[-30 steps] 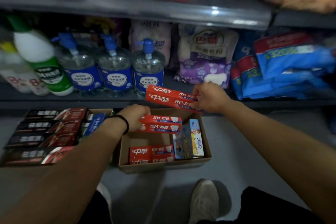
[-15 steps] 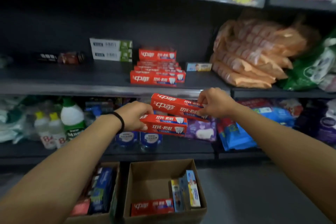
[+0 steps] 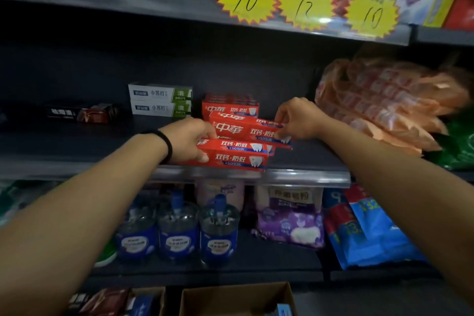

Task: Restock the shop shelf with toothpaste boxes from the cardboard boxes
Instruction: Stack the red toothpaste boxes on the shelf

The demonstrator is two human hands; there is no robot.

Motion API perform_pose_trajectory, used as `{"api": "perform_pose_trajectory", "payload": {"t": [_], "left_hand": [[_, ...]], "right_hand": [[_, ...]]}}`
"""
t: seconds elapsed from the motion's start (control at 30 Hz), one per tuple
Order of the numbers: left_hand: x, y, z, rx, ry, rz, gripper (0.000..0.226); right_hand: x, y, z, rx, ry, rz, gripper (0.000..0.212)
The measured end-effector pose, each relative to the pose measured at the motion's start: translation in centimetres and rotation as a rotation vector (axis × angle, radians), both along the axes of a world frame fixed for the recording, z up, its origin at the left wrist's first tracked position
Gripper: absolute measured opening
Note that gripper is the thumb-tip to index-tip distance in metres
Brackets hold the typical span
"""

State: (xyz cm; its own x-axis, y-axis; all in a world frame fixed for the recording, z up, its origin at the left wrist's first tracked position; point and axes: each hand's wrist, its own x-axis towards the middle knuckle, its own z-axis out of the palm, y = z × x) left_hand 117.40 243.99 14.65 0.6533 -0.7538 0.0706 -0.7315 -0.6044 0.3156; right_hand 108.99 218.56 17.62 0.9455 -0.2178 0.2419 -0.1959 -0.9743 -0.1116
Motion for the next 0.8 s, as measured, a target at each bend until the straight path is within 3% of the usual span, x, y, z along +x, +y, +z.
{"api": "perform_pose_trajectory", "payload": {"t": [0.4,0.8], "left_hand": [[10.6,-3.9,1.8,-0.015,-0.044,0.109,0.051],[15.4,-5.3,0.6,-0.008,-0.015,0.12,0.05]], "right_hand": [[13.0,-4.3,-0.4,0.07,0.036,-0.009,0.031],[18.9,-6.4,-1.8,0.14,0.046,0.06,0.025]]}}
